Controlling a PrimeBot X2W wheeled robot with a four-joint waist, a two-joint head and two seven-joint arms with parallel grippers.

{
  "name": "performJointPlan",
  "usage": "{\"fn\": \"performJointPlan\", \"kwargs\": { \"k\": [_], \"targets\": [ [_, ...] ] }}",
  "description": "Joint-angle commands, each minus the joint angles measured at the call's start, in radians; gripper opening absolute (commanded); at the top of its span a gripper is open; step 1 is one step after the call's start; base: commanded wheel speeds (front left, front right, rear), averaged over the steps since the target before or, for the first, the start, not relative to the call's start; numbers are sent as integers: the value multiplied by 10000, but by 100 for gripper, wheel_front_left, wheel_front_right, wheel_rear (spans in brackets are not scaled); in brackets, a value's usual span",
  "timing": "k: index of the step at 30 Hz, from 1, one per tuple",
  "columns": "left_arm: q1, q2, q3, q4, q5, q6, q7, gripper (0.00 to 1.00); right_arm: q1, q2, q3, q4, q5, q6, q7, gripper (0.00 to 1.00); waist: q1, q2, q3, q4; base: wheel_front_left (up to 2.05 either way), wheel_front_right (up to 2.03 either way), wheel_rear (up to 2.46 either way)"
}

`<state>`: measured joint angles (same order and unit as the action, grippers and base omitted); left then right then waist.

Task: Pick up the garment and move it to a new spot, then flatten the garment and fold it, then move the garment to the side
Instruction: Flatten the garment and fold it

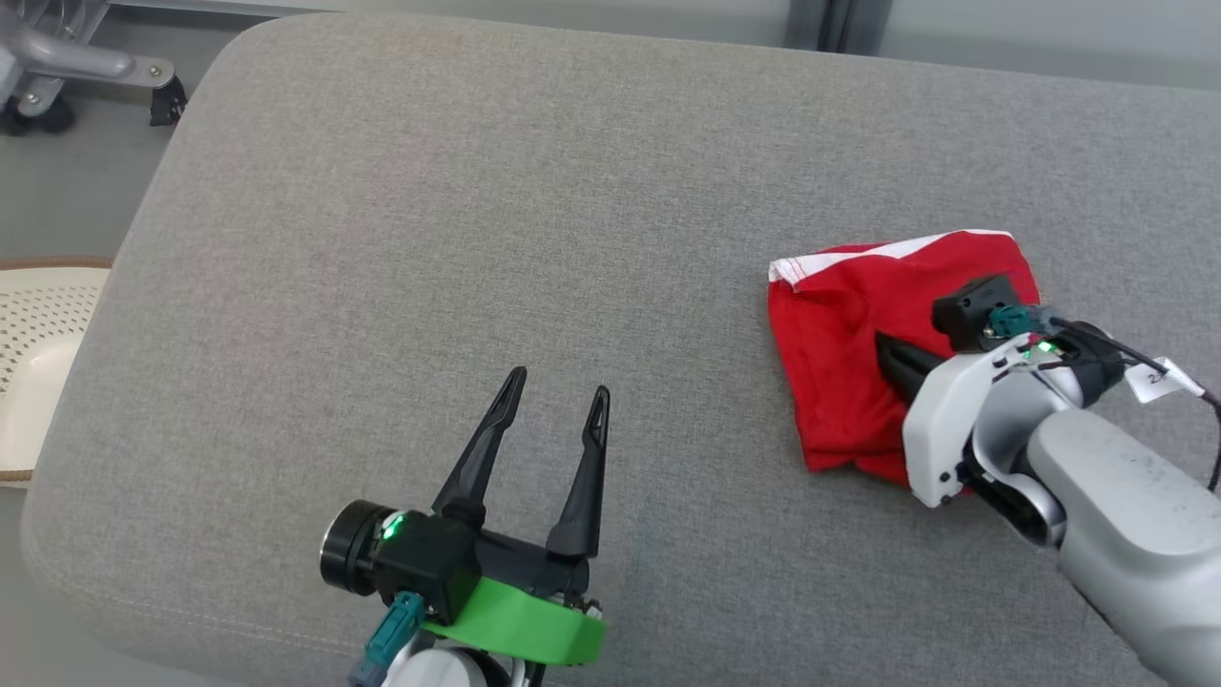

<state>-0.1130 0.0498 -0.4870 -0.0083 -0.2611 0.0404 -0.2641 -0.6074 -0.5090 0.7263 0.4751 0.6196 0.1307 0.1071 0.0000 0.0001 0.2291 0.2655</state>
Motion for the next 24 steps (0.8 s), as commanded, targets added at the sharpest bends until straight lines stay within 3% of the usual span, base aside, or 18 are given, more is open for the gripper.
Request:
{"fn": "performJointPlan", "kwargs": {
  "k": [1, 6, 11, 13, 17, 24],
  "targets": [
    [-58, 19, 23, 12, -71, 55, 4, 100, -166, 181, 286, 91, 167, -1, -179, 0, 0, -1, -66, 83, 0, 0, 0],
    [156, 19, 100, 75, -10, 60, 3, 100, -230, 805, 1547, 10, 838, -1, -540, 0, 0, -1, -330, -56, 0, 0, 0],
    [361, 19, 246, 178, 85, 55, 3, 100, 149, 1185, 1996, -391, 1508, -1, -1506, 0, 0, -1, -703, -421, 0, 0, 0],
    [471, 19, 409, 211, 135, 86, 3, 100, 390, 1302, 1837, -382, 1479, -1, -2094, 100, 0, -1, -852, -647, 0, 0, 0],
    [803, 20, 953, 312, 395, 55, 3, 100, 1223, 1416, 953, -71, 856, -1, -3372, 100, 0, -1, -1208, -1352, 0, 0, 0],
    [1269, 51, 1933, 266, 920, 54, 4, 100, 2507, 1449, -1439, -255, -389, -1, -3719, 100, 0, -1, -1569, -2310, 0, 0, 0]
  ]
}}
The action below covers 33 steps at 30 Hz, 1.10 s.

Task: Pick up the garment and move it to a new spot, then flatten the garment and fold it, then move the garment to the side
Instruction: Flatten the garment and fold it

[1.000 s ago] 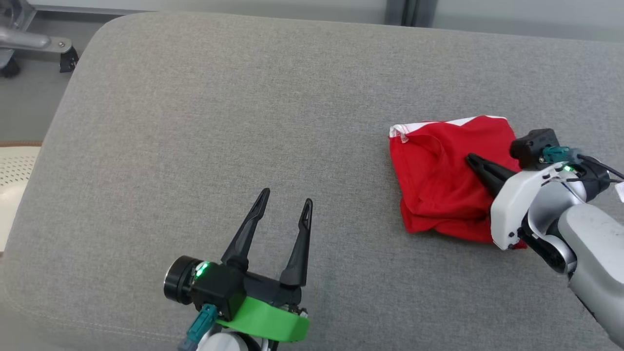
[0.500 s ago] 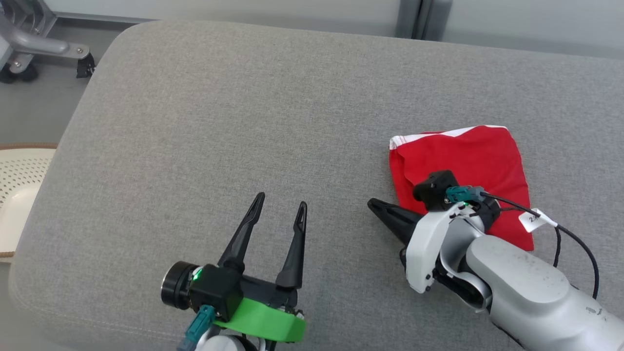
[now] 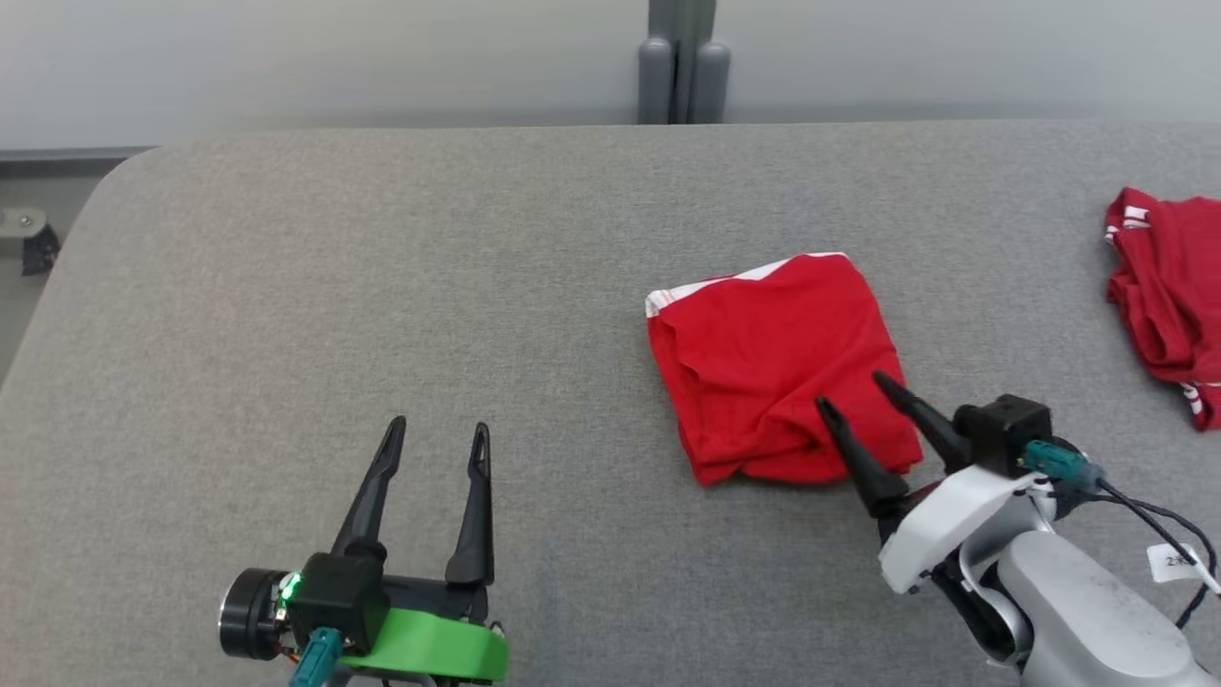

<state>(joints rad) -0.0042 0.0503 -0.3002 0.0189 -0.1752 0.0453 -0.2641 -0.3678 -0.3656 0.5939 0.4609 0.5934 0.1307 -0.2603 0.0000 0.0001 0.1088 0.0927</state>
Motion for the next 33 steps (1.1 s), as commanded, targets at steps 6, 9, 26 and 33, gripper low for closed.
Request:
{"fn": "performJointPlan", "kwargs": {
  "k": [6, 9, 26, 33],
  "targets": [
    [590, 40, 818, -111, 324, -85, 4, 100, 1456, 398, -2224, -1533, -1509, -1, -45, 100, 0, -1, -579, -1113, 0, 0, 0],
    [800, 35, 1041, -273, 462, -117, 3, 100, 2014, 669, -2895, -2231, -2023, -1, -46, 100, 0, -1, -690, -1283, 0, 0, 0],
    [2349, 12, 1448, -859, 437, 367, 4, 100, 4132, 1307, -4094, -3836, -2406, -1, -49, 100, 0, -1, -1397, -1373, 0, 0, 0],
    [2438, 11, 1420, -807, 512, 377, 4, 100, 4268, 1441, -4194, -3794, -2447, -1, -49, 100, 0, -1, -1407, -1192, 0, 0, 0]
  ]
}}
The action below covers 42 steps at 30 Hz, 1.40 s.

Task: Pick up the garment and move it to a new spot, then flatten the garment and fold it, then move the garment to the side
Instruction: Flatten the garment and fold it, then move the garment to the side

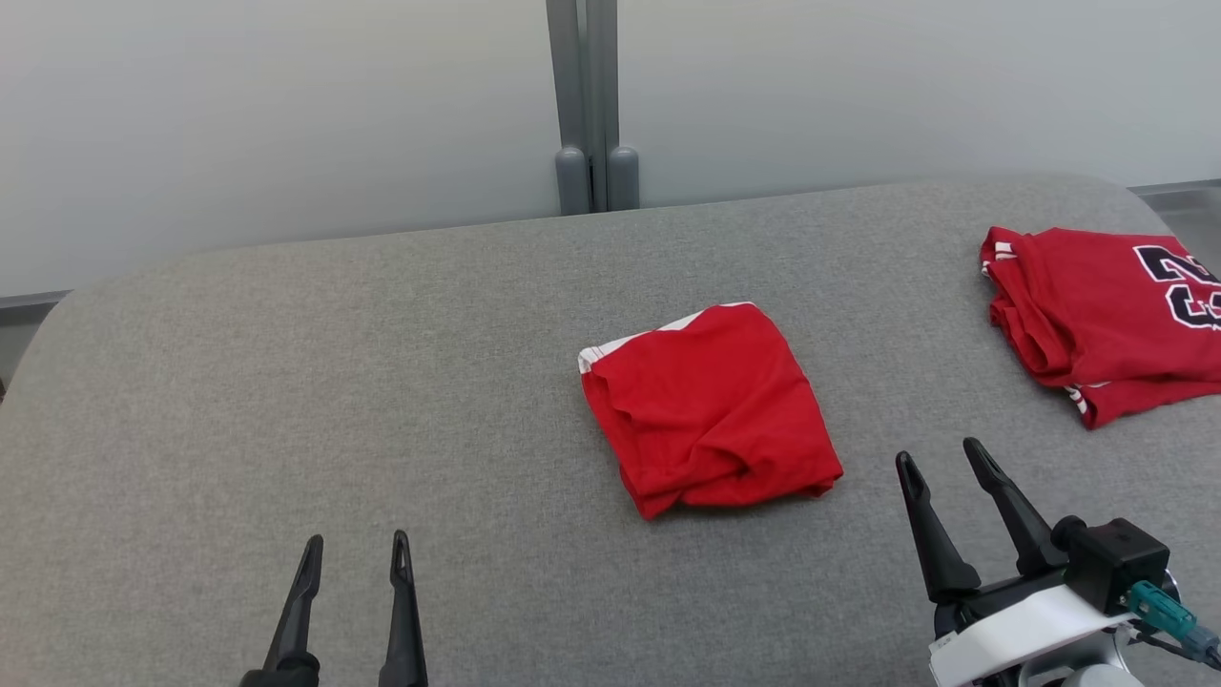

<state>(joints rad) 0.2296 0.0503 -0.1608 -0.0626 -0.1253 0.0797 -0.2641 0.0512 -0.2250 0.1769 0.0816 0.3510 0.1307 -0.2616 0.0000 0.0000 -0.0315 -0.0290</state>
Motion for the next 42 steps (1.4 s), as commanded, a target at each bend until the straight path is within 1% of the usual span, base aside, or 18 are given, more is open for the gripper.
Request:
{"fn": "performJointPlan", "kwargs": {
  "k": [1, 19, 42],
  "targets": [
    [109, 10, 20, 38, -6, 34, 4, 100, 93, 55, -25, 5, -29, -1, -36, 100, 0, 0, -9, 48, 0, 0, 0],
    [21, 9, -43, 221, -194, 21, 3, 100, 202, 131, -1, 20, -42, -1, -37, 100, 0, 0, 58, 176, 0, 0, 0],
    [-51, 10, -178, 261, -208, -63, 3, 100, 234, 39, -29, -16, 54, -1, -37, 100, 0, 0, 216, 327, 0, 0, 0]
  ]
}}
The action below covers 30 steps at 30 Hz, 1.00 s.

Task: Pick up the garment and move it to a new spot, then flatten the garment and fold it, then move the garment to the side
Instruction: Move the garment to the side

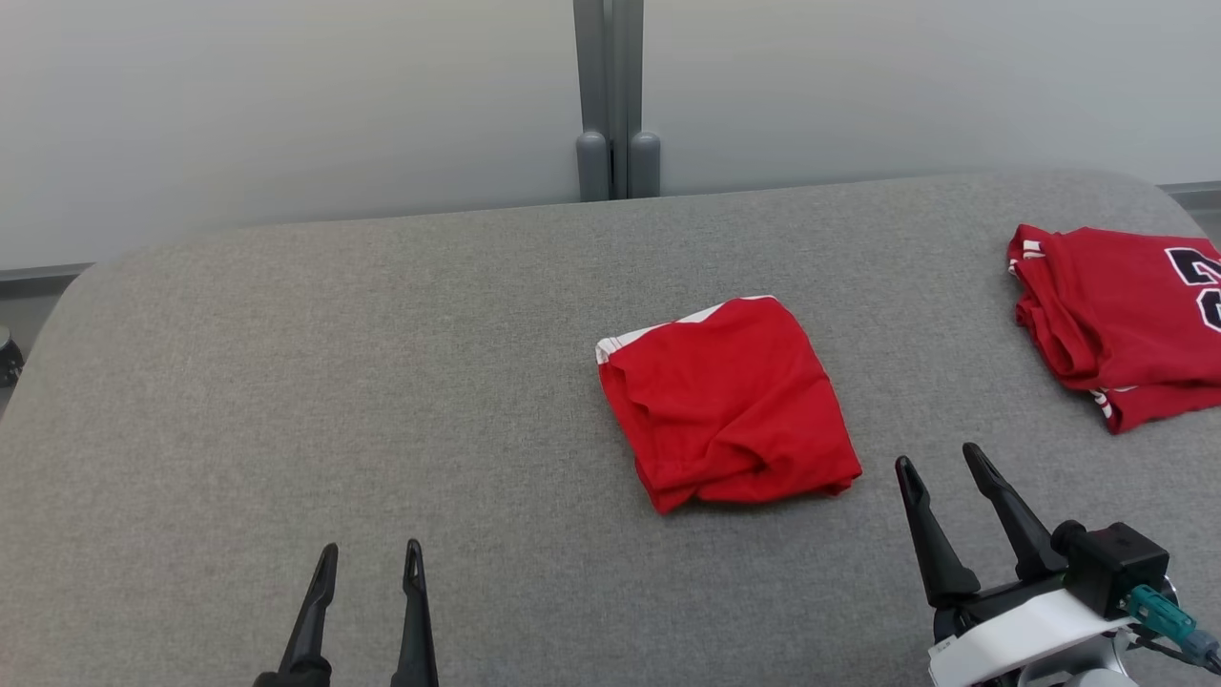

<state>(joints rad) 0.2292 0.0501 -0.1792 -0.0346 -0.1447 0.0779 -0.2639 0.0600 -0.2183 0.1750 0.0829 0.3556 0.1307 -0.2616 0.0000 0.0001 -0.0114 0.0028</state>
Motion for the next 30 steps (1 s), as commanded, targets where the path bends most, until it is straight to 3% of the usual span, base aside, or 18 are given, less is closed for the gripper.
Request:
{"fn": "performJointPlan", "kwargs": {
  "k": [1, 12, 20, 24, 30],
  "targets": [
    [-53, 12, -4, -23, -6, -52, 1, 100, 145, -35, 6, -14, 16, -1, -37, 100, 0, -1, 40, 17, 0, 0, 0],
    [-371, 12, -174, -165, 48, -125, 1, 100, -321, -289, 244, 231, 223, -1, -37, 100, 0, -1, 682, 220, 0, 0, 0],
    [-1142, 12, -393, -350, 172, -146, 3, 100, -2148, -1071, 965, 1209, 824, -1, -37, 100, 0, -1, 1934, 490, 0, 0, 0],
    [-1629, 12, -610, -397, 224, -176, 1, 100, -3492, -1610, 1457, 2056, 1776, -1, 128, 100, 0, -1, 2545, 732, 0, 0, 0],
    [-2188, 12, -880, -331, 146, -203, 3, 100, -5267, -2613, 2314, 3080, 3855, -1, 1833, 100, 0, -1, 3196, 1117, 0, 0, 0]
  ]
}}
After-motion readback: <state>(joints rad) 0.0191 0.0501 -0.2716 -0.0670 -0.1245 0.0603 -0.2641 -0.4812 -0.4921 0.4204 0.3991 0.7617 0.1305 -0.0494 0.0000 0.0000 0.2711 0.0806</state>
